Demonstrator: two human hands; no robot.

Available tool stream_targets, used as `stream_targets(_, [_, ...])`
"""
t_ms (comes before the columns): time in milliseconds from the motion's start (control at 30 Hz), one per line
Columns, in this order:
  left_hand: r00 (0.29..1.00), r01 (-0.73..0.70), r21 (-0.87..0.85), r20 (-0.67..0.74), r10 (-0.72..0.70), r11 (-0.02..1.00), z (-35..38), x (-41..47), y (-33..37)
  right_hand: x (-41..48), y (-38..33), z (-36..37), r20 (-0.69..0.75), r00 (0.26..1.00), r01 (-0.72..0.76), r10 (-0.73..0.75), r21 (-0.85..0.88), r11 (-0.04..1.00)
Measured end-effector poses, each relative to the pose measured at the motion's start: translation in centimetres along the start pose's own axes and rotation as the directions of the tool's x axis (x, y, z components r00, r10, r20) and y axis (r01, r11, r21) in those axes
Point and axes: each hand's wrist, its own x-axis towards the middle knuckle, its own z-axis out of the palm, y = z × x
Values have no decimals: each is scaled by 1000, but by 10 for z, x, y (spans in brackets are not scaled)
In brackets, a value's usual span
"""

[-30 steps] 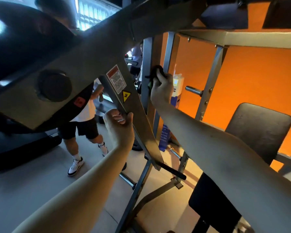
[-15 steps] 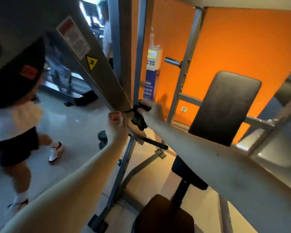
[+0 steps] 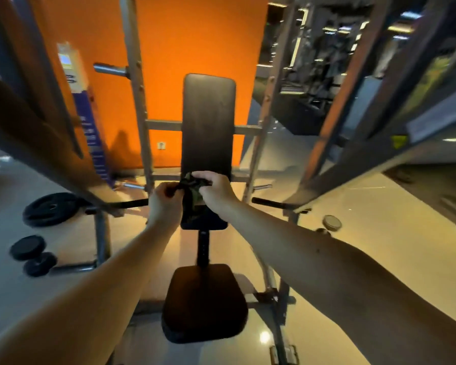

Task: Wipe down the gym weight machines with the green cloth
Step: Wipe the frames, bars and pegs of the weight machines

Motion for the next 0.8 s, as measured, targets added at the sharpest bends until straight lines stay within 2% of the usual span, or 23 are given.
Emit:
stream_targets(100, [998,-39,-1,55,39,999,26,-11,19,-17,5,-32,-107,994,15,-22,-69,997])
stream_targets(233, [988,-98,12,124,96,995,55,-25,48,-40,9,-73,-216,976,-17,5,-57,998])
stream_targets(567, [931,-139,-52,333,148,989,81,-99,113,-132,-1,-151,-305,952,18,-17,-2,1000])
stream_targets(800, [910,-98,-47,400,109,994,77,-156,132,-187,0,-171,-308,950,49,-46,0,999])
